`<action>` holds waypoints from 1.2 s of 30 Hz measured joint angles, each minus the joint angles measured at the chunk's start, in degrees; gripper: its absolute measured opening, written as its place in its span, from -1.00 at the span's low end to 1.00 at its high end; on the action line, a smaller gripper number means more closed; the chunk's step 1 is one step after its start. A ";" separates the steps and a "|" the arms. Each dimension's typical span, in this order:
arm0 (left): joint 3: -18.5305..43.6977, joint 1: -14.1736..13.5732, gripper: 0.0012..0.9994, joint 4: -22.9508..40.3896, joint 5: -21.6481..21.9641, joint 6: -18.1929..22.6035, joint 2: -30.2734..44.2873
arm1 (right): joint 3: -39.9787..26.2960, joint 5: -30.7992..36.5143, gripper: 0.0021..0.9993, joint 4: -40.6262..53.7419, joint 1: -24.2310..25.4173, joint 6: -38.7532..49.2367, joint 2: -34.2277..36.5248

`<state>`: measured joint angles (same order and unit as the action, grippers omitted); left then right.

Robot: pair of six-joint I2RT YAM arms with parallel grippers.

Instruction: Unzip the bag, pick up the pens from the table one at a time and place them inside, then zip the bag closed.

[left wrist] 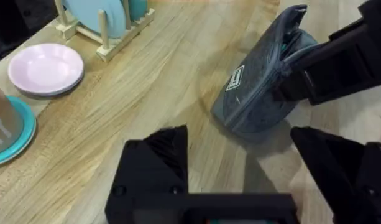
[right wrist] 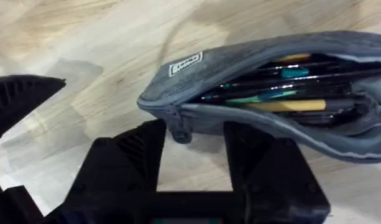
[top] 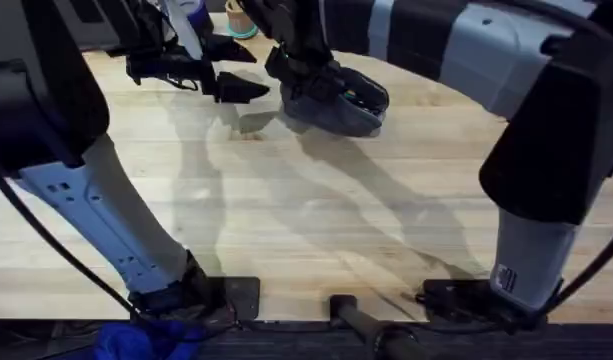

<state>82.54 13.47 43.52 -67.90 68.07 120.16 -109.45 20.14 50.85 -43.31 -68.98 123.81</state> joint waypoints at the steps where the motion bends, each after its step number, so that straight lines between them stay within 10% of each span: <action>1: 0.00 0.00 0.99 -0.02 0.00 0.00 0.00 | 0.00 0.00 0.13 -0.02 0.00 -0.02 0.02; 17: 0.00 0.00 0.99 0.01 0.00 0.00 0.00 | 0.00 -0.02 -0.91 -0.24 0.04 0.27 0.57; 36: 0.00 0.00 0.99 0.01 0.00 0.00 0.00 | -0.08 -0.02 -0.94 0.02 -0.06 2.90 0.57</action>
<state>82.54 13.47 43.53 -67.90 68.07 120.16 -109.53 20.12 50.87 -43.37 -66.08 124.38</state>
